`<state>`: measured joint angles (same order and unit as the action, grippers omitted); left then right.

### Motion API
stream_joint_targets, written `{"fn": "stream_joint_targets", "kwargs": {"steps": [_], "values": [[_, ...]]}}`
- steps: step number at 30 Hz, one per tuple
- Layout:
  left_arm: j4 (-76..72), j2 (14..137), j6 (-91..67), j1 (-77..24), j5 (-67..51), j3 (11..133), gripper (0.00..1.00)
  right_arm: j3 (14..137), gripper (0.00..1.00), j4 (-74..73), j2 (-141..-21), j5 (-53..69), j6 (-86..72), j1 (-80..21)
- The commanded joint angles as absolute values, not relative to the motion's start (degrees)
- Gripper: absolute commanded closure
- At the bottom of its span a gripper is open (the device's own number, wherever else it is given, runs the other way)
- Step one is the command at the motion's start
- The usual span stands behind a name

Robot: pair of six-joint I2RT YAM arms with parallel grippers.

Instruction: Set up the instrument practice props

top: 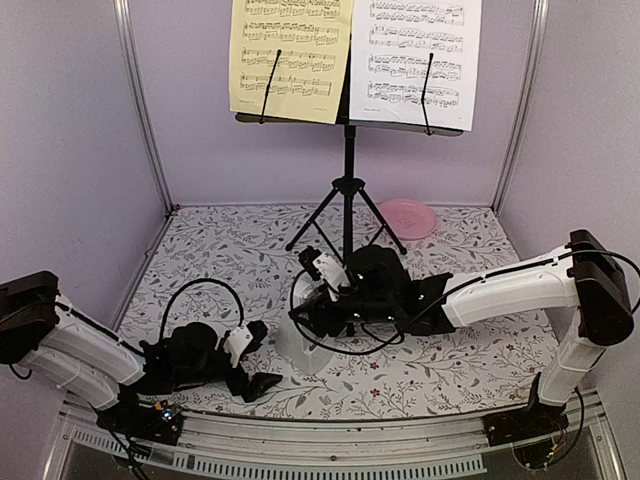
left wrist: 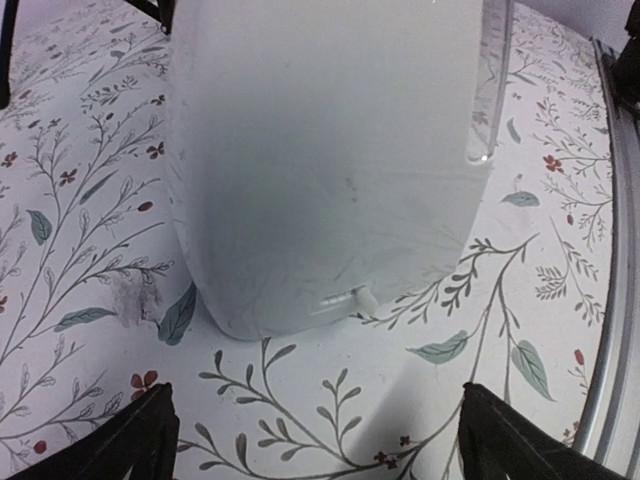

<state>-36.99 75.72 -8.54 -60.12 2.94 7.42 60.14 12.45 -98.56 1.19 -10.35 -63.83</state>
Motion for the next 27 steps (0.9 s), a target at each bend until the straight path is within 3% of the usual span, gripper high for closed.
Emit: {"fn": "stream_joint_targets", "kwargs": {"steps": [1, 10, 27], "values": [[-42.77, 80.77, -6.24, -62.21, 6.49, 10.86, 0.03, 60.17, 0.53, 17.92, -95.7, 3.6, -11.09, -63.69], [-47.04, 89.78, -6.78, -62.83, 6.09, 14.76, 0.09, 59.24, 0.54, 18.72, -95.64, 4.13, -12.89, -63.72], [-48.21, 91.06, -5.48, -62.83, 6.76, 13.58, 0.29, 58.92, 0.55, 19.69, -96.1, 5.31, -14.06, -63.72]]}}
